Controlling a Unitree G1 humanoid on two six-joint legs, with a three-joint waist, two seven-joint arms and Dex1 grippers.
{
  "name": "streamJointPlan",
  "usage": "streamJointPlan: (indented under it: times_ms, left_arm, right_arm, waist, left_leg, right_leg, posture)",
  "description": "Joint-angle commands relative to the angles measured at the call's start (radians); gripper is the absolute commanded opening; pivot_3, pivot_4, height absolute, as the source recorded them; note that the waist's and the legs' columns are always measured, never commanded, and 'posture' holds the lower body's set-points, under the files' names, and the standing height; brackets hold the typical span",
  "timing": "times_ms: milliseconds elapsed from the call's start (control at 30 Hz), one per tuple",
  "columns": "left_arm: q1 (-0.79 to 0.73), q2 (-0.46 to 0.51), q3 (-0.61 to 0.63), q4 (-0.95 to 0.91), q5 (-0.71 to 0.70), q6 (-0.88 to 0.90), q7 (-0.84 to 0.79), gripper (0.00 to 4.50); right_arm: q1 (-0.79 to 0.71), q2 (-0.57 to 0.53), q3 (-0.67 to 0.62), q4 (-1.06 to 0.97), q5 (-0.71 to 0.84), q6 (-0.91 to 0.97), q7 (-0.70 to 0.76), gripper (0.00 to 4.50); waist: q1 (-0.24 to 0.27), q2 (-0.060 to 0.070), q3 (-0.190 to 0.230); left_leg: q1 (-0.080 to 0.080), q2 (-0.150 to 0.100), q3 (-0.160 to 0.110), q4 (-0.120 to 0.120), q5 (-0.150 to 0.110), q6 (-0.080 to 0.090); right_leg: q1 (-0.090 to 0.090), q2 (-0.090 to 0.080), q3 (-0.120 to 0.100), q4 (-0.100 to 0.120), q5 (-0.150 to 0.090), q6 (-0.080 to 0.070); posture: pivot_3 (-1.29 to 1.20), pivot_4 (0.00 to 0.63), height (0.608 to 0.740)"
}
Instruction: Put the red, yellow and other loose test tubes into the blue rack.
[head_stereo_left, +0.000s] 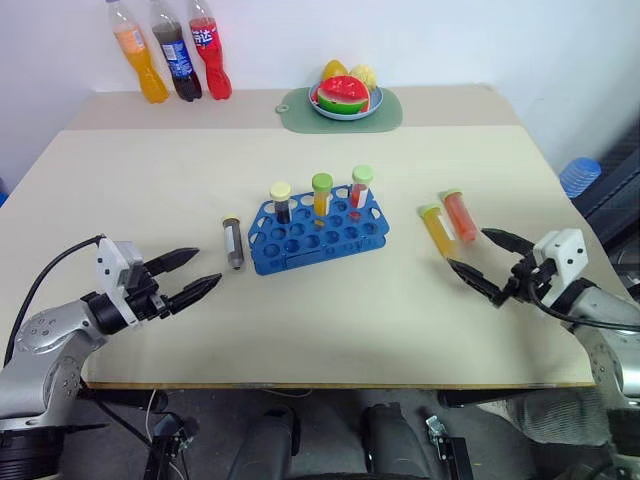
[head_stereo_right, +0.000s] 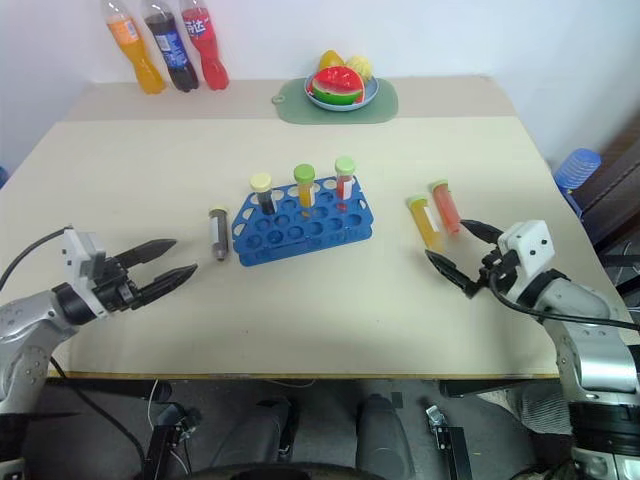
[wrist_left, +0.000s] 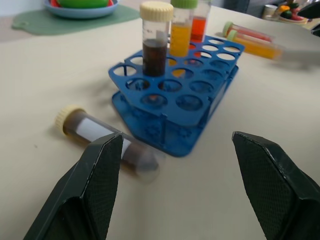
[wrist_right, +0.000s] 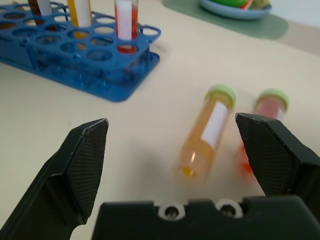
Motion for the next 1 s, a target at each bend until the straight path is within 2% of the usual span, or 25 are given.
streamJointPlan:
  times_ms: [33,300,500,567,767,867,1000]
  left_arm:
    - [0.003,0.027,0.020,-0.027,0.005,0.002,-0.013,3.62]
    - [-0.026,0.017,0.009,-0.032,0.002,0.016,-0.009,3.62]
    - [-0.045,-0.002,-0.029,-0.076,0.004,0.018,-0.005,3.62]
    - [-0.065,-0.022,-0.049,-0.097,-0.010,0.035,0.006,3.62]
    - [-0.146,-0.056,-0.107,-0.107,-0.011,0.060,0.003,3.62]
    - [-0.168,-0.067,-0.116,-0.109,-0.012,0.071,0.006,3.62]
    - [-0.167,-0.077,-0.129,-0.123,-0.015,0.081,0.008,3.62]
  right_arm:
    - [0.006,-0.012,-0.038,-0.045,0.018,0.000,0.006,4.49]
    - [-0.012,-0.005,-0.034,-0.054,0.008,0.017,-0.014,4.49]
    - [-0.084,-0.007,-0.022,-0.015,-0.007,0.021,-0.033,4.49]
    - [-0.151,-0.023,-0.006,0.010,-0.012,0.094,-0.060,4.49]
    - [-0.485,-0.056,0.123,0.187,-0.097,0.411,-0.162,4.49]
    - [-0.640,-0.057,0.193,0.340,-0.155,0.500,-0.178,4.49]
    - [-0.881,-0.060,0.305,0.654,-0.227,0.591,-0.088,4.49]
  waist:
    - [0.000,0.000,0.000]
    - [0.001,0.000,0.000]
    - [0.000,0.000,0.000]
    - [-0.001,0.000,0.000]
    - [-0.005,0.001,0.000]
    - [-0.003,0.001,0.000]
    - [-0.005,0.002,0.001]
  left_leg:
    - [0.000,0.000,0.000,0.000,0.000,0.000]
    - [0.000,0.000,0.000,0.000,0.000,0.000]
    - [0.000,0.000,0.000,0.000,0.000,0.000]
    - [0.000,0.000,0.000,0.000,0.000,0.000]
    - [0.000,0.000,0.001,0.000,0.000,0.000]
    - [-0.001,0.000,0.001,-0.001,0.000,0.000]
    - [-0.002,-0.001,0.004,-0.001,0.000,0.000]
  right_leg:
    - [0.000,0.000,0.000,0.000,0.000,0.000]
    - [0.000,0.000,0.000,0.000,0.000,0.000]
    - [0.000,0.000,0.000,0.000,0.000,0.000]
    - [0.000,0.000,0.000,0.000,0.000,0.000]
    - [-0.001,-0.001,0.000,0.000,0.000,0.000]
    - [-0.001,0.000,0.000,0.000,0.000,0.000]
    - [-0.002,-0.001,0.000,-0.002,0.000,0.000]
  posture:
    - [0.00,0.150,0.740]
    - [0.00,0.150,0.740]
    - [0.00,0.150,0.740]
    - [0.00,0.150,0.740]
    - [0.00,0.150,0.740]
    - [0.00,0.150,0.740]
    - [0.00,0.150,0.740]
